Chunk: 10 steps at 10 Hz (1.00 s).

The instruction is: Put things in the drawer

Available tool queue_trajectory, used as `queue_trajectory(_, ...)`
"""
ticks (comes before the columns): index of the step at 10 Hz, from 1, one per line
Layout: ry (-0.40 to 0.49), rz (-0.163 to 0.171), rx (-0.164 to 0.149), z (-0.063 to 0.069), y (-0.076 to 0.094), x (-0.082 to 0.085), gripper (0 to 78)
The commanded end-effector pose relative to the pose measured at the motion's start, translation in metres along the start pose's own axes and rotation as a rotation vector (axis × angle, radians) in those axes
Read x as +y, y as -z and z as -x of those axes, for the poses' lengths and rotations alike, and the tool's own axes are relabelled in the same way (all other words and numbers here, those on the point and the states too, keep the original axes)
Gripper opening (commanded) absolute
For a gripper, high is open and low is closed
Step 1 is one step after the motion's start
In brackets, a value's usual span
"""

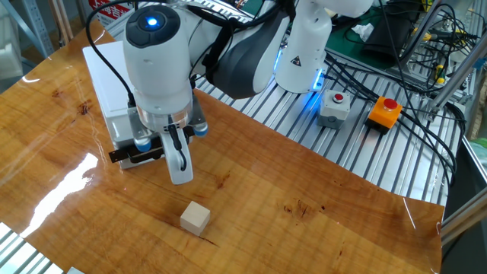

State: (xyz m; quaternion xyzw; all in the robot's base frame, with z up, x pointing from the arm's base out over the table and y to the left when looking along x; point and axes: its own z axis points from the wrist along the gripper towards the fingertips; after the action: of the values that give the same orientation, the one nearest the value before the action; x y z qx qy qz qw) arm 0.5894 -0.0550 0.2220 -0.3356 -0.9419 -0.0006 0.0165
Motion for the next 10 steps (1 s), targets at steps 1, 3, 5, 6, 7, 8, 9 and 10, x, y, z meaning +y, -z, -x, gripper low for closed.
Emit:
queue_trajectory(1, 0.007, -0.01, -0.009, 0.001, 0.001, 0.001, 77.5)
queue_trajectory(3, 0.012, -0.034, -0.017, 0.001, 0.001, -0.001, 77.5)
queue_trajectory(5, 0.021, -0.03, -0.02, 0.003, -0.003, -0.007, 77.5)
queue_trajectory(6, 0.022, -0.027, -0.02, 0.005, -0.005, -0.008, 77.5)
queue_trajectory(7, 0.023, -0.029, -0.02, 0.005, -0.005, -0.009, 77.5)
queue_trajectory(8, 0.017, -0.027, -0.019, 0.005, -0.005, -0.009, 77.5)
queue_trajectory(9, 0.014, -0.024, -0.016, 0.004, -0.006, -0.009, 77.5)
queue_trajectory(10, 0.012, -0.018, -0.013, 0.004, -0.009, -0.009, 77.5)
